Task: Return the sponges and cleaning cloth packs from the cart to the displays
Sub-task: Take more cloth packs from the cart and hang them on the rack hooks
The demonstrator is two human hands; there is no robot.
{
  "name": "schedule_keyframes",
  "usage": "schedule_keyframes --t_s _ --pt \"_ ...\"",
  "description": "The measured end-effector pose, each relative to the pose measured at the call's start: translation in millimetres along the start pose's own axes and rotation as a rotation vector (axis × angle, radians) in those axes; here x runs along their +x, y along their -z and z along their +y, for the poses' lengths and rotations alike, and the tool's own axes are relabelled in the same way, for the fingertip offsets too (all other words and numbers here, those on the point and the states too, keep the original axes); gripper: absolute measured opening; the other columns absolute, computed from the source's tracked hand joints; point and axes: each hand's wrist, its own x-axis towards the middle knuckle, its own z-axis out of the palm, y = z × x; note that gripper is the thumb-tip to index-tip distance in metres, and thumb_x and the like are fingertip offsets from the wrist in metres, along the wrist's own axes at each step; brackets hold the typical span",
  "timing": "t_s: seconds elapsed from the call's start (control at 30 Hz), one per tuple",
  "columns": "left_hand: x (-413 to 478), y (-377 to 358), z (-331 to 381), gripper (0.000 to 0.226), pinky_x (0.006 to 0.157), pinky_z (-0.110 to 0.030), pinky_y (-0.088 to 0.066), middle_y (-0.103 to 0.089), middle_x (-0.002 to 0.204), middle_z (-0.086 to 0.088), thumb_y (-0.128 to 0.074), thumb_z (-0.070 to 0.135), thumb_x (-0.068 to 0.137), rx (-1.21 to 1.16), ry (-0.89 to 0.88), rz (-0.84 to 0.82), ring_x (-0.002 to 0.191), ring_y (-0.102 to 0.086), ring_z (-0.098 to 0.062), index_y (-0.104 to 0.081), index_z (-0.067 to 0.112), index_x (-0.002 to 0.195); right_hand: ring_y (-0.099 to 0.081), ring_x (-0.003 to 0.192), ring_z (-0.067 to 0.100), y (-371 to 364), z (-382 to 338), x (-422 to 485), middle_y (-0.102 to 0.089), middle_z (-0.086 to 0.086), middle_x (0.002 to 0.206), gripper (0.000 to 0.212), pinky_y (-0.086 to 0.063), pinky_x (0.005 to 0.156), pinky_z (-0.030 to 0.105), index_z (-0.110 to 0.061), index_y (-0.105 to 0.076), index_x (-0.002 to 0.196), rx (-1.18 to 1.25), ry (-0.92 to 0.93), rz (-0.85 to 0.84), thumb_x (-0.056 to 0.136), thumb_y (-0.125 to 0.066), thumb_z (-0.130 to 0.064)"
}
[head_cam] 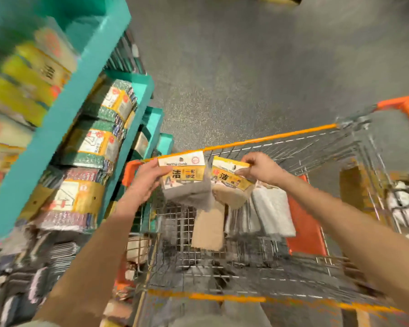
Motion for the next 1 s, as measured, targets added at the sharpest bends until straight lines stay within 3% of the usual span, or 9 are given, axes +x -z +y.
schedule_keyframes --t_s 0.07,0.2,0.37,0.47,0.53,0.73,0.8,0.87,1.0 --pt "-19.6 1.4 16.3 0.032 0.047 -0.011 -0.044 -0.072 0.091 -0.01 -0.067 0.012 0.085 0.001 -0.066 0.031 0.051 -0.061 0.0 -0.06 0.001 0.113 -0.047 0.061 0.011 17.9 -21.1 -16.8 -0.055 0.001 0.064 0.017 -0.033 0.057 0.028 -0.016 -0.062 0.069 0.022 0.056 0.024 0.078 -0.076 -0.019" --pt "-77.5 9.8 36.2 0.028 0.055 -0.019 -0.054 -0.075 0.088 -0.009 -0.065 0.003 0.085 -0.06 -0.177 0.086 0.07 -0.072 -0.014 -0.059 0.0 0.112 -0.042 0.048 0.001 42.5 -63.9 -58.9 -0.048 -0.01 0.055 0.023 -0.031 0.048 0.018 -0.02 -0.059 0.065 0.034 0.147 0.053 0.08 -0.075 -0.025" --pt "-178.4 24.2 36.1 0.034 0.065 -0.026 -0.058 -0.073 0.099 -0.017 -0.069 0.004 0.081 -0.106 -0.332 0.245 0.082 -0.072 -0.023 -0.06 -0.002 0.113 -0.043 0.052 0.003 43.5 -114.0 -120.1 -0.049 -0.011 0.056 0.025 -0.031 0.052 0.021 -0.021 -0.057 0.064 0.048 0.308 0.052 0.076 -0.077 -0.028" --pt "-243.2 39.0 30.0 0.027 0.064 -0.023 -0.057 -0.074 0.093 -0.011 -0.067 0.001 0.082 -0.118 -0.394 0.358 0.077 -0.071 -0.017 -0.063 0.001 0.109 -0.048 0.06 0.008 29.3 -148.6 -152.3 -0.052 -0.011 0.058 0.026 -0.035 0.056 0.025 -0.024 -0.058 0.061 0.048 0.411 0.038 0.071 -0.08 -0.032" --pt "-287.2 53.7 22.9 0.022 0.063 -0.02 -0.056 -0.074 0.089 -0.005 -0.064 -0.002 0.084 -0.148 -0.442 0.447 0.072 -0.071 -0.012 -0.064 0.003 0.106 -0.05 0.064 0.011 12.9 -175.4 -174.1 -0.055 -0.01 0.06 0.027 -0.037 0.057 0.026 -0.025 -0.058 0.06 0.056 0.479 0.016 0.068 -0.082 -0.035" --pt "-403.3 111.3 -12.1 0.026 0.078 -0.026 -0.056 -0.072 0.104 -0.014 -0.067 0.004 0.084 -0.177 -0.499 0.66 0.092 -0.07 -0.022 -0.064 0.004 0.11 -0.056 0.064 0.01 -53.6 -257.6 -227.3 -0.061 -0.002 0.068 0.026 -0.041 0.056 0.022 -0.016 -0.055 0.069 0.05 0.667 -0.144 0.075 -0.079 -0.025" --pt "-418.0 116.6 -15.5 0.028 0.086 -0.034 -0.055 -0.071 0.106 -0.016 -0.067 0.005 0.085 -0.185 -0.497 0.644 0.097 -0.069 -0.028 -0.062 0.003 0.112 -0.054 0.06 0.008 -64.0 -267.8 -231.7 -0.059 -0.001 0.067 0.025 -0.039 0.05 0.016 -0.015 -0.057 0.072 0.053 0.686 -0.122 0.076 -0.078 -0.026" --pt "-466.6 147.6 -39.2 0.029 0.089 -0.039 -0.051 -0.071 0.106 -0.018 -0.068 0.006 0.084 -0.226 -0.498 0.784 0.1 -0.067 -0.032 -0.063 0.003 0.113 -0.052 0.06 0.008 -110.4 -307.5 -247.0 -0.059 0.001 0.07 0.022 -0.037 0.045 0.011 -0.011 -0.059 0.08 0.021 0.769 -0.222 0.077 -0.077 -0.024" --pt "-513.2 193.6 -71.1 0.027 0.076 -0.026 -0.055 -0.072 0.103 -0.016 -0.067 0.004 0.084 -0.253 -0.523 0.942 0.091 -0.071 -0.022 -0.063 0.002 0.111 -0.054 0.068 0.014 -179.8 -356.9 -256.2 -0.06 0.003 0.077 0.027 -0.04 0.059 0.026 -0.009 -0.061 0.091 0.017 0.817 -0.296 0.078 -0.076 -0.026"
